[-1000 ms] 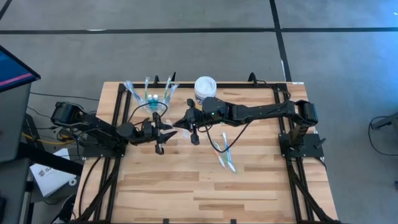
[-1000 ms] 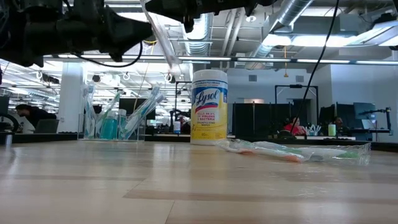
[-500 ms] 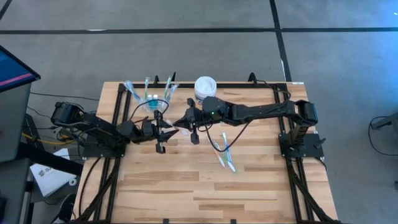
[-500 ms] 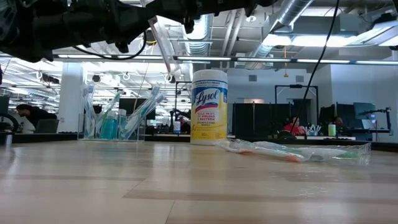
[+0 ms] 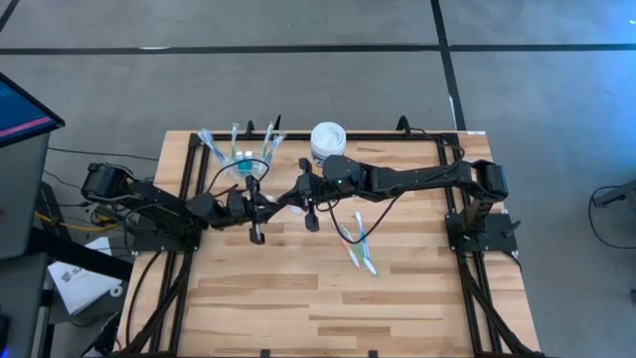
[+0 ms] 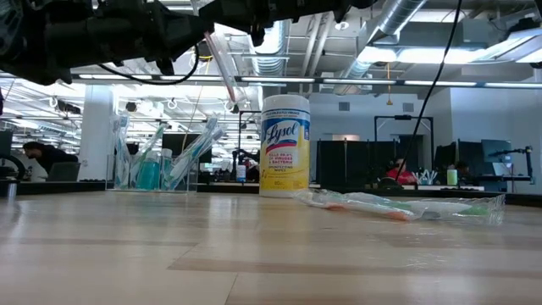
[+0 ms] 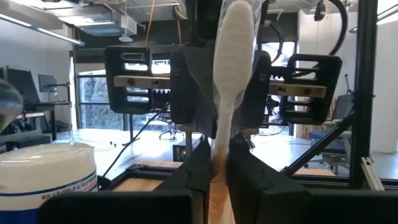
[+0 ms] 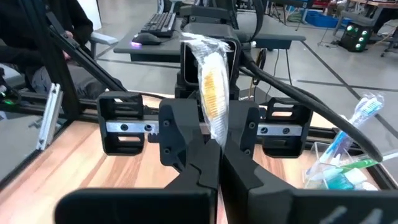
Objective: Pick & Place toothbrushing station
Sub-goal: Put the orange toothbrush into the transparent organizer
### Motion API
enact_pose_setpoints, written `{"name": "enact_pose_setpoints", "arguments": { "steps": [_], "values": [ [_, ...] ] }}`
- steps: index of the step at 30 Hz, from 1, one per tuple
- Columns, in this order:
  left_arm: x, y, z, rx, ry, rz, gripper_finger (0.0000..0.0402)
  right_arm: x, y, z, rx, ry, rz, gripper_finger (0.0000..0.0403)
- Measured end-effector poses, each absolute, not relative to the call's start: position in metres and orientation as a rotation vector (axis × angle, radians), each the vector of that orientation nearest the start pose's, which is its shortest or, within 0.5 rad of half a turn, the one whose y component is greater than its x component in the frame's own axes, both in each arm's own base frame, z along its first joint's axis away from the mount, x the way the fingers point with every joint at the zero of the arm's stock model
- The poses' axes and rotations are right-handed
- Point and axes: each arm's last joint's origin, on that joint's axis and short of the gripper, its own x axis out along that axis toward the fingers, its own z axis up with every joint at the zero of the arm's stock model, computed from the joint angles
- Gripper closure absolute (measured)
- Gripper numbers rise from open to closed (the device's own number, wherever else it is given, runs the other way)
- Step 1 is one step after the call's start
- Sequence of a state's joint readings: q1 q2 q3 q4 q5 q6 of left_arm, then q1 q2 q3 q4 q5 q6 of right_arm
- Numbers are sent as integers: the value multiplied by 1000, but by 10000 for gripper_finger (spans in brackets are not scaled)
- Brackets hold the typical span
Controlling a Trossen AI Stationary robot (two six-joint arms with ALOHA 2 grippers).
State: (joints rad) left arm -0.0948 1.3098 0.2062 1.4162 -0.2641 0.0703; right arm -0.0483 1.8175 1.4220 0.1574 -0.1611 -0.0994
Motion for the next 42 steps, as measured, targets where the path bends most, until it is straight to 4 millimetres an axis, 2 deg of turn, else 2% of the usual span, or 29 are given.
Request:
{"name": "enact_pose_setpoints", "arguments": {
  "steps": [4, 9, 13, 17, 22, 32, 42],
  "values": [
    [205, -12, 194, 14, -297, 180, 380, 427, -17, 297, -82, 239, 122, 398],
    [196, -10, 190, 7, -285, 234, 380, 426, -18, 295, -84, 256, 119, 358],
    [183, -7, 190, -4, -306, 272, 379, 426, -22, 295, -78, 258, 107, 323],
    [168, -4, 188, -18, -325, 323, 380, 426, -22, 294, -75, 266, 107, 307],
    [153, -1, 182, -33, -322, 401, 380, 426, -21, 294, -75, 266, 109, 305],
    [152, 7, 177, -38, -264, 579, 380, 425, -21, 292, -71, 294, 112, 305],
    [150, 23, 173, -49, -227, 762, 380, 425, -18, 291, -60, 303, 117, 305]
  ]
}}
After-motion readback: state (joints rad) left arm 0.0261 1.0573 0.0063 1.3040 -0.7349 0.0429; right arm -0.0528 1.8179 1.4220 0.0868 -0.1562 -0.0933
